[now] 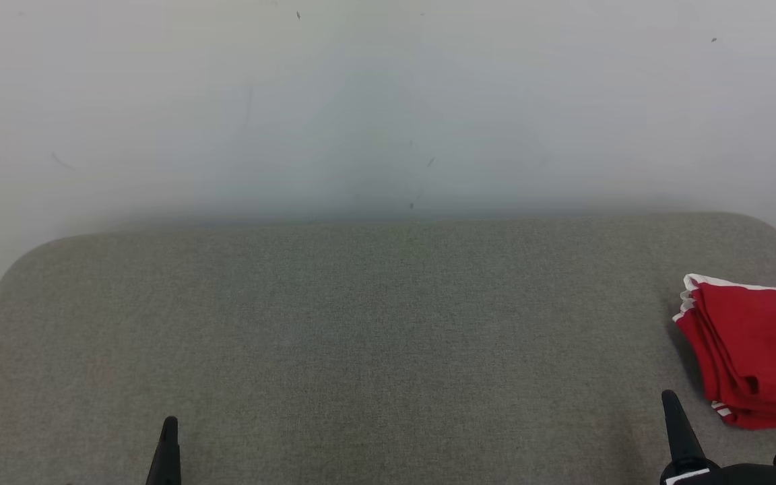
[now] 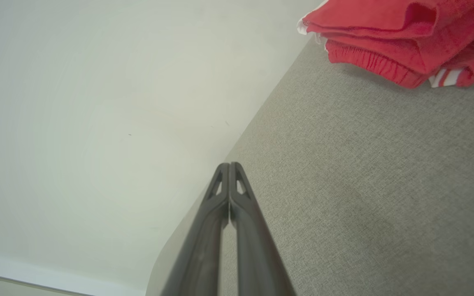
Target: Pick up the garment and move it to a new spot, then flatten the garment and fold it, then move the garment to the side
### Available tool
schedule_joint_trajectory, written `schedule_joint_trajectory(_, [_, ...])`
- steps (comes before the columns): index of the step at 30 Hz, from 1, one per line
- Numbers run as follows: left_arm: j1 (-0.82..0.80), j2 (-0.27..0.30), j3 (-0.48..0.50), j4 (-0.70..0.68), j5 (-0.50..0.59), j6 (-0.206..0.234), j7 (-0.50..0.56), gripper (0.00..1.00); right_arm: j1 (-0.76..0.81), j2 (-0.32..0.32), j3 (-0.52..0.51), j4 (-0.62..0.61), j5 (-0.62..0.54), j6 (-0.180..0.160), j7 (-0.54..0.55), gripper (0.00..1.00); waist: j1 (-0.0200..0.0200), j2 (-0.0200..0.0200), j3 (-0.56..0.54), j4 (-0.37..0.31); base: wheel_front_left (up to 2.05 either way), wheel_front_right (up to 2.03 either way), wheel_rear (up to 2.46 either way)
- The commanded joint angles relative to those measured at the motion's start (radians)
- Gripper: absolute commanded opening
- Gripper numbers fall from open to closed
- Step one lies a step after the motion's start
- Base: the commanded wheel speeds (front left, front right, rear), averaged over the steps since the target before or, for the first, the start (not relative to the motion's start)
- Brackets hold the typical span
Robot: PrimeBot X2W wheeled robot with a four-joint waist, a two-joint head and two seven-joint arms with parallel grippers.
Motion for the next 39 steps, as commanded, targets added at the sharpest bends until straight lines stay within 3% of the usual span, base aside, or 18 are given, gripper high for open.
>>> schedule_joint_trajectory(1, [-0.03,0.0,0.005,-0.004,-0.029,0.002,0.009,0.0,-0.022,-0.002,-0.007,-0.007,0.034,-0.001,0.006,0.0,-0.0001,-0.0001,0.002,0.0,0.0,0.0,0.0])
schedule_joint_trajectory(39, [-0.112,-0.001,0.013,0.019,-0.341,0.008,0.095,0.0,-0.074,-0.005,-0.052,0.004,0.382,-0.002,0.064,0.0,-0.0001,-0.0001,0.048,-0.006,0.0,0.0,0.0])
